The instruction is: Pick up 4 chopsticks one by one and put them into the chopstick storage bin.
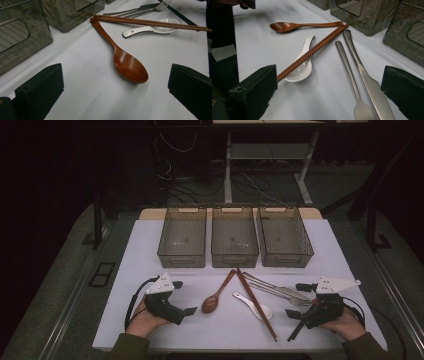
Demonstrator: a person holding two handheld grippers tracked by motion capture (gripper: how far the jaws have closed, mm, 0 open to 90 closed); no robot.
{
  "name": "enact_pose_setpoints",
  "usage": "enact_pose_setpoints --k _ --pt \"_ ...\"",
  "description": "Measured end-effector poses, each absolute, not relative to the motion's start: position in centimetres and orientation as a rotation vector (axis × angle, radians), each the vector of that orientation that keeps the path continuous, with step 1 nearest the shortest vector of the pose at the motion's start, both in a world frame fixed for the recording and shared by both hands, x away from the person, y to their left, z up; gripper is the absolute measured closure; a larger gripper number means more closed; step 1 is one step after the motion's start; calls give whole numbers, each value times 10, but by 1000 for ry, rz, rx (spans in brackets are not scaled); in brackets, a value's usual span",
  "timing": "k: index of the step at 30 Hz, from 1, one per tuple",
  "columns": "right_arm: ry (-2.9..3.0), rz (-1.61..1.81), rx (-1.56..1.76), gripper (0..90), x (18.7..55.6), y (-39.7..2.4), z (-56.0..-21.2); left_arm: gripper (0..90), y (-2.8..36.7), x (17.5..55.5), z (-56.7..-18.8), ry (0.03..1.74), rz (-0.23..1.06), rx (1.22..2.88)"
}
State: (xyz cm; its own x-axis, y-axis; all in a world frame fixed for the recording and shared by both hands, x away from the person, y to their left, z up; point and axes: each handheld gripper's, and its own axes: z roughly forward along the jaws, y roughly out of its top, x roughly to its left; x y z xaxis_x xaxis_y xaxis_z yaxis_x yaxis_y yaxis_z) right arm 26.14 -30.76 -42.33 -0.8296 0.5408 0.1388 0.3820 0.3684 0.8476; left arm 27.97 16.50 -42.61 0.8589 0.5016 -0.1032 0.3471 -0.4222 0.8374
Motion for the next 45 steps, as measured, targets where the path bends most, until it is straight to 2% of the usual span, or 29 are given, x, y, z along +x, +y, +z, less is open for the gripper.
enact_pose_setpoints --k 11,13,15,16,18,24,30,32,33,39,45 --pt "2563 1346 753 22 262 -306 -414 0 164 279 -426 620 195 2060" --pt "2597 1324 728 64 260 -305 -414 0 164 278 -425 619 194 2058" --pt "2623 1305 702 164 259 -303 -414 0 164 278 -425 616 192 2057" --pt "2623 1305 702 164 259 -303 -414 0 165 278 -425 614 192 2060" --pt "2661 1287 680 275 256 -302 -413 0 165 278 -425 612 187 2053" --pt "2721 1252 663 512 250 -307 -414 6 164 278 -425 607 178 2046" --pt "2774 1218 649 701 245 -313 -419 6 164 278 -426 609 173 2051" --pt "2786 1207 648 724 244 -314 -420 6 164 277 -426 610 173 2050" --pt "2800 1200 644 770 243 -314 -422 6 164 277 -426 611 172 2048" --pt "2843 1168 630 886 239 -316 -426 6 161 278 -428 611 160 2050" --pt "2870 1148 643 893 234 -319 -432 6 161 278 -429 612 157 2053"
